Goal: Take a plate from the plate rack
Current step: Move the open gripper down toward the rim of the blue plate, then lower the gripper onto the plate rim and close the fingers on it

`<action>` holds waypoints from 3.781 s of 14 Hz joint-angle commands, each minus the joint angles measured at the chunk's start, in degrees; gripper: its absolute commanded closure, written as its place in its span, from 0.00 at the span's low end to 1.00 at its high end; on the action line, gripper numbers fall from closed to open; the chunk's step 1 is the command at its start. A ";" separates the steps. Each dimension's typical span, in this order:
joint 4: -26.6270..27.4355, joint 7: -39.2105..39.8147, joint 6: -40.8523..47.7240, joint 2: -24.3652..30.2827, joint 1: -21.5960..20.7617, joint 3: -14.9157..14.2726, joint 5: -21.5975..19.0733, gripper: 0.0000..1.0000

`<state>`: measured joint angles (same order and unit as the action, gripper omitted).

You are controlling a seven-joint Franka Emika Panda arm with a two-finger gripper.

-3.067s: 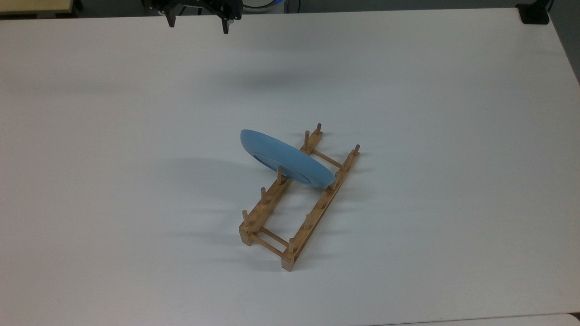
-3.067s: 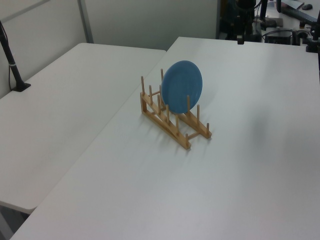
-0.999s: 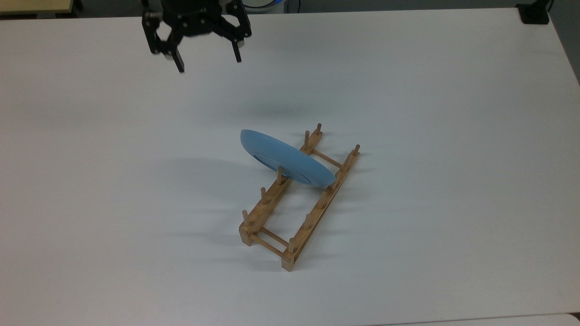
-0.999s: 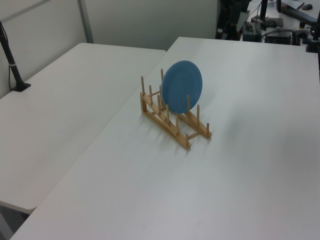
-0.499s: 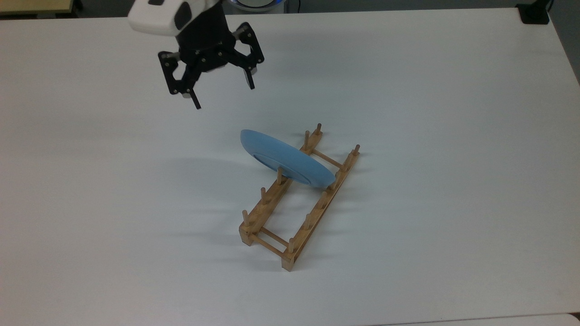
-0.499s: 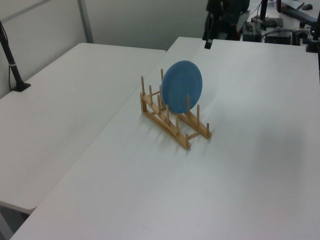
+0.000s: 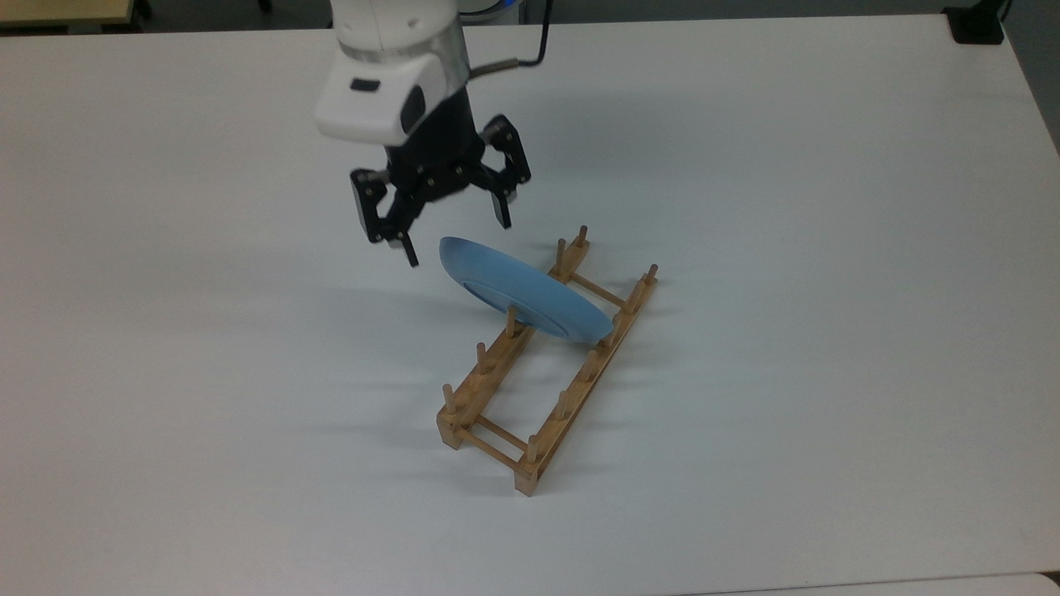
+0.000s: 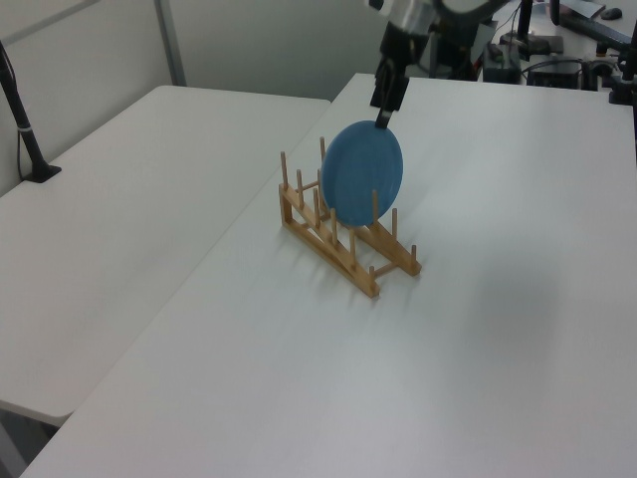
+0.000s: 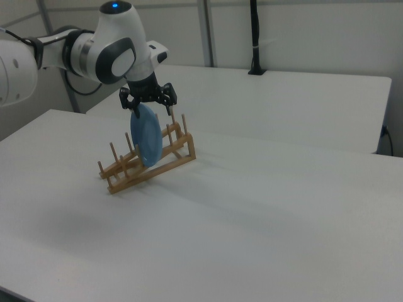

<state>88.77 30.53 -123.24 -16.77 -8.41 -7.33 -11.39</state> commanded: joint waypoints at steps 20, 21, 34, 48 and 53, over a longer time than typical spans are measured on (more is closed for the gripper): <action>-0.79 -3.20 -4.47 -0.46 -3.90 -0.58 5.58 0.42; -0.79 -3.20 -4.47 -0.11 -3.90 -0.50 6.19 0.43; 5.97 -5.92 -4.56 6.40 -7.76 -0.23 25.53 0.43; 5.98 -14.69 -8.24 2.45 -8.64 -0.23 34.57 0.55; 5.98 -17.70 -9.83 2.00 -8.56 -0.14 36.88 0.78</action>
<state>93.71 14.67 -131.89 -15.99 -16.45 -7.17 24.20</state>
